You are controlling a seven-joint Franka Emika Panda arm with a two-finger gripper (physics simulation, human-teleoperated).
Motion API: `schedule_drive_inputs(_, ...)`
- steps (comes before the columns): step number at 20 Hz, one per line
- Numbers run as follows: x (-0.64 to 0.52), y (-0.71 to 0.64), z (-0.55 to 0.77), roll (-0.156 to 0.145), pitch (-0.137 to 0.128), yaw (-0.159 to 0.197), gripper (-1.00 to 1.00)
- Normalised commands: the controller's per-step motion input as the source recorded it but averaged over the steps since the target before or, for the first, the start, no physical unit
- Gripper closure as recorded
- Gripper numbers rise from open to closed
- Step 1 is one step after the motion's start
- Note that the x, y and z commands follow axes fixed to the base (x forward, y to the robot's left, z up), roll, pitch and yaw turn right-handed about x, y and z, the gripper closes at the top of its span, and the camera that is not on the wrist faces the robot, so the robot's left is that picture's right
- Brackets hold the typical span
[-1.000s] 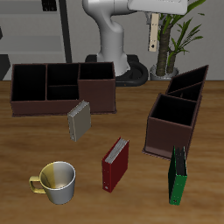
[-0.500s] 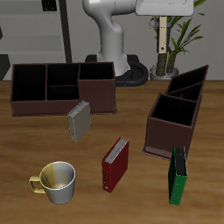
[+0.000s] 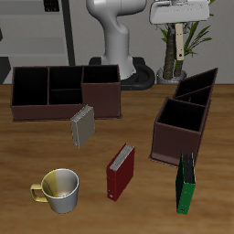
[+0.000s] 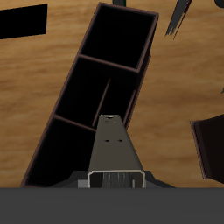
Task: Place the right yellow book into the left desk caddy's left compartment
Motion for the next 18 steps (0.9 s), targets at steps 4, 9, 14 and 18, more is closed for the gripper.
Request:
schedule_drive_inputs(4,0.06,0.32,-0.22,0.074,0.078,0.011,1.0)
schedule_drive_inputs(9,-0.07,0.16,-0.18,0.039,0.045,0.006,1.0)
schedule_drive_inputs(14,-0.06,0.16,-0.21,0.028,0.042,0.018,1.0)
schedule_drive_inputs(18,0.08,0.04,-0.12,0.013,0.041,-0.026,1.0)
